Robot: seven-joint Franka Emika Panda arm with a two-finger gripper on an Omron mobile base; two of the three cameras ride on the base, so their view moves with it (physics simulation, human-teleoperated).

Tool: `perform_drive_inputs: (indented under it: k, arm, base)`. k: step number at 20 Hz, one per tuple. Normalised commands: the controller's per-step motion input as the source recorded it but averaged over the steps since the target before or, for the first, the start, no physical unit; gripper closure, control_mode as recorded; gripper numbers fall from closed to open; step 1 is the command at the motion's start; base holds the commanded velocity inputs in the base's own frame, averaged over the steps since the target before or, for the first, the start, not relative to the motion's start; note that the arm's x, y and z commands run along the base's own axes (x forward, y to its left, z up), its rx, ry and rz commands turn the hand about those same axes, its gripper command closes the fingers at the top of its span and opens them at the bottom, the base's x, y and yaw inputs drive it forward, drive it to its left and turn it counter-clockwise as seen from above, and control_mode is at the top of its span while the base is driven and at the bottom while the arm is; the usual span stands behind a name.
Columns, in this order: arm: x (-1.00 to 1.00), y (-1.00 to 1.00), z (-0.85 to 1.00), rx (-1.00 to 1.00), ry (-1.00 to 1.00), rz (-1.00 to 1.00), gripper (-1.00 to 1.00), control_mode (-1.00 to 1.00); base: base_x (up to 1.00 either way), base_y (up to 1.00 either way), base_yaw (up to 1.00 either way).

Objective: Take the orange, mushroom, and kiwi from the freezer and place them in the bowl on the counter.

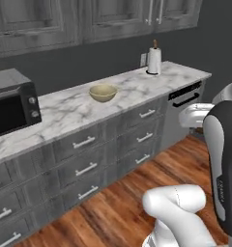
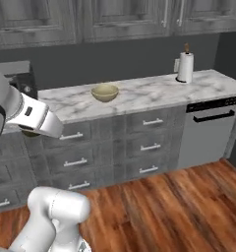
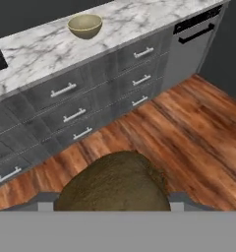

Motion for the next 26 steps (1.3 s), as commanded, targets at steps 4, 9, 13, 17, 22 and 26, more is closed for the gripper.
perform_drive_inputs:
  k: [4, 9, 13, 17, 22, 26]
  arm:
    - [0.00, 0.00, 0.00, 0.00, 0.00, 0.00, 1.00, 1.00]
    - [0.00, 0.00, 0.00, 0.00, 0.00, 0.00, 1.00, 1.00]
    - [0.00, 0.00, 0.00, 0.00, 0.00, 0.00, 1.00, 1.00]
    - [0.00, 0.00, 0.00, 0.00, 0.00, 0.00, 1.00, 1.00]
    - [0.00, 0.00, 0.00, 0.00, 0.00, 0.00, 1.00, 1.00]
    - [0.00, 0.00, 0.00, 0.00, 0.00, 0.00, 1.00, 1.00]
  base:
    - [1.00, -0.22, 0.58]
    - [1.00, -0.27, 0.61]
    - [0.99, -0.40, 0.46]
    - [0.86, -0.45, 0.32]
    - [0.32, -0.32, 0.05]
    - [0.06, -0.55, -0.11]
